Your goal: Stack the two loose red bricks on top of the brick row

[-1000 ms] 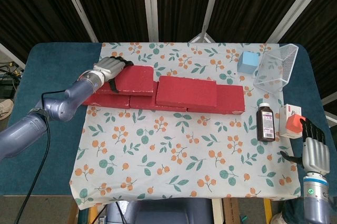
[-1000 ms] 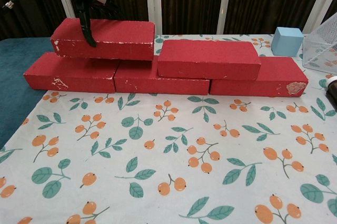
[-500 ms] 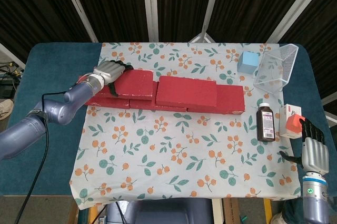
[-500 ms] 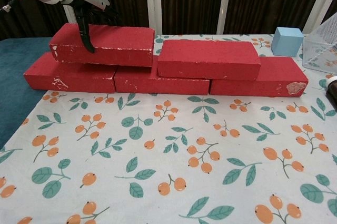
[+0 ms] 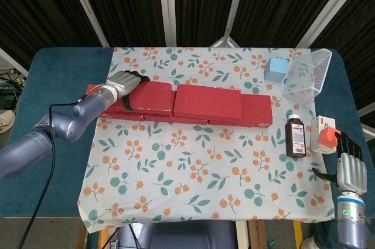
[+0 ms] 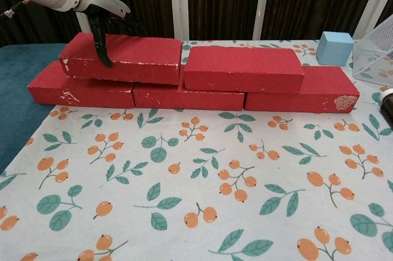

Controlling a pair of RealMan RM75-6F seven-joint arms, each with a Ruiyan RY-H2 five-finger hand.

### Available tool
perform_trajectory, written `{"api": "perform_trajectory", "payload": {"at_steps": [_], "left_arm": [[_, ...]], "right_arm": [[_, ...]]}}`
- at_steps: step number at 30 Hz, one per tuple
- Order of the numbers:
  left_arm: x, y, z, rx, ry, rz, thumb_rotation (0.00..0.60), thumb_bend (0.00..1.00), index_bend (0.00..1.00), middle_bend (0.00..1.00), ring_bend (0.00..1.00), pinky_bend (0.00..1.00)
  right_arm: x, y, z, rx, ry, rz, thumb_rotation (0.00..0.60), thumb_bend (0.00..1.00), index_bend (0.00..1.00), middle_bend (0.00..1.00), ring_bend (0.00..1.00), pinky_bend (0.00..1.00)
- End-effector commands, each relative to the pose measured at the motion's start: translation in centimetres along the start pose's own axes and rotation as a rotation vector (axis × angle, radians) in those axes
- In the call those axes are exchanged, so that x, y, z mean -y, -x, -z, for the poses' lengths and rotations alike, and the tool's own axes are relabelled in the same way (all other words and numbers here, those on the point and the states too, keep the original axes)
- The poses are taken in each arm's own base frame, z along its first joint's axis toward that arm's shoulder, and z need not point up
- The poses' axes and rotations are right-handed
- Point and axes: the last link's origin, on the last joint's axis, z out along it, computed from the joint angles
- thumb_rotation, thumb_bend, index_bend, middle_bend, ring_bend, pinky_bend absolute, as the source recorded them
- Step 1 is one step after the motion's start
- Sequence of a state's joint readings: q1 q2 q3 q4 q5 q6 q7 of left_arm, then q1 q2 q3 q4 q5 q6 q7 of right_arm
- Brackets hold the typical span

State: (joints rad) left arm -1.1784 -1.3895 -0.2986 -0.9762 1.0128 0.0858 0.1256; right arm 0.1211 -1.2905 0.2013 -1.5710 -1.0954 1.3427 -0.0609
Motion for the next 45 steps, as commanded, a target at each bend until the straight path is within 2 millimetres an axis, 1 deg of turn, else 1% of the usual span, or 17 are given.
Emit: {"api": "perform_trajectory", "payload": {"at_steps": [1,29,45], "left_arm": [[0.0,0.0,-0.1,-0.003,-0.001,0.004,0.600,0.14,0.48,0.38,0.07,0.11],[-1.0,0.5,-1.1,0.006,0.010,0.006,0.600,0.15,0.48,0.38,0.07,0.12],[-1.6,0.6,-1.3,0.013,0.023,0.004,0.600,0.15,0.48,0.38,0.07,0.12]], "right_arm": [[0.0,-0.1,0.0,-0.003,0.003,-0.001,0.600,0.05,0.00,0.00,0.00,0.00],[-0.2,0.0,-0.1,-0.008,0.024,-0.003,0.600,0.05,0.00,0.00,0.00,0.00],[-0.3,0.0,-0.2,-0.014,0.038,-0.003,0.600,0.05,0.00,0.00,0.00,0.00]]}}
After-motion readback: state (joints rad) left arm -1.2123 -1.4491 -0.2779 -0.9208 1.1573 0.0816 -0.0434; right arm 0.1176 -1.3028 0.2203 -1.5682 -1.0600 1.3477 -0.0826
